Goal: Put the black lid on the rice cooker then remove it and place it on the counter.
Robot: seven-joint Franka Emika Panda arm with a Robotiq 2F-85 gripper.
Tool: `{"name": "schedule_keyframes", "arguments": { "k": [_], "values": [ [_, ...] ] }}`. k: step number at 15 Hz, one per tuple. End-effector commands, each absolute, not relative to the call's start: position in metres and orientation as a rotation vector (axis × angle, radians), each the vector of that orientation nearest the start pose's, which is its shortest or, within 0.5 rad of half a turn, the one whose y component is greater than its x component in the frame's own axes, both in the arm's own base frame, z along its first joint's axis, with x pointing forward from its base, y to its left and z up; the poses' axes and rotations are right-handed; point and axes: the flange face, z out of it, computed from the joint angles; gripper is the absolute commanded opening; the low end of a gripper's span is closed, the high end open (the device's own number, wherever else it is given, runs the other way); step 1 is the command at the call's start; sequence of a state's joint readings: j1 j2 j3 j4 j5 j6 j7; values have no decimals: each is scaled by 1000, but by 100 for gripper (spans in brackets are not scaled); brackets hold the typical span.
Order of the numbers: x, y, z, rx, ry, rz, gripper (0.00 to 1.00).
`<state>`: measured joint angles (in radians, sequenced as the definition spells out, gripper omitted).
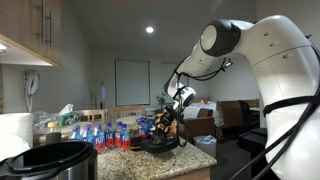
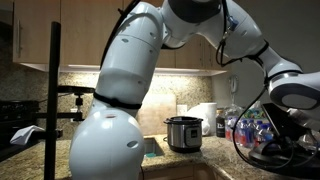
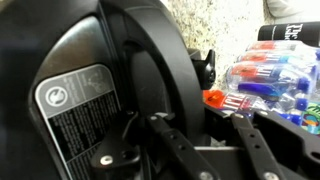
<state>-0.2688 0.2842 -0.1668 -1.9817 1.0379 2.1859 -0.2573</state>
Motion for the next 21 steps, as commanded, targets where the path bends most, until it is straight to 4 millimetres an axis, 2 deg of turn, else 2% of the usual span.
{"name": "schedule_keyframes", "arguments": {
  "k": [1, 6, 10, 13, 15, 16, 17, 19, 21],
  "values": [
    [537, -198, 393, -2214, 894, -366, 0],
    [528, -167, 463, -2231, 776, -424, 0],
    [529, -121, 515, -2294, 611, -428, 0],
    [537, -71, 529, -2297, 465, -401, 0],
    [542, -42, 531, -2285, 377, -369, 0],
    [543, -34, 531, -2274, 337, -345, 0],
    [543, -44, 511, -2314, 399, -347, 0],
    [544, -28, 511, -2313, 361, -317, 0],
    [544, -29, 512, -2312, 360, -316, 0]
  ]
}}
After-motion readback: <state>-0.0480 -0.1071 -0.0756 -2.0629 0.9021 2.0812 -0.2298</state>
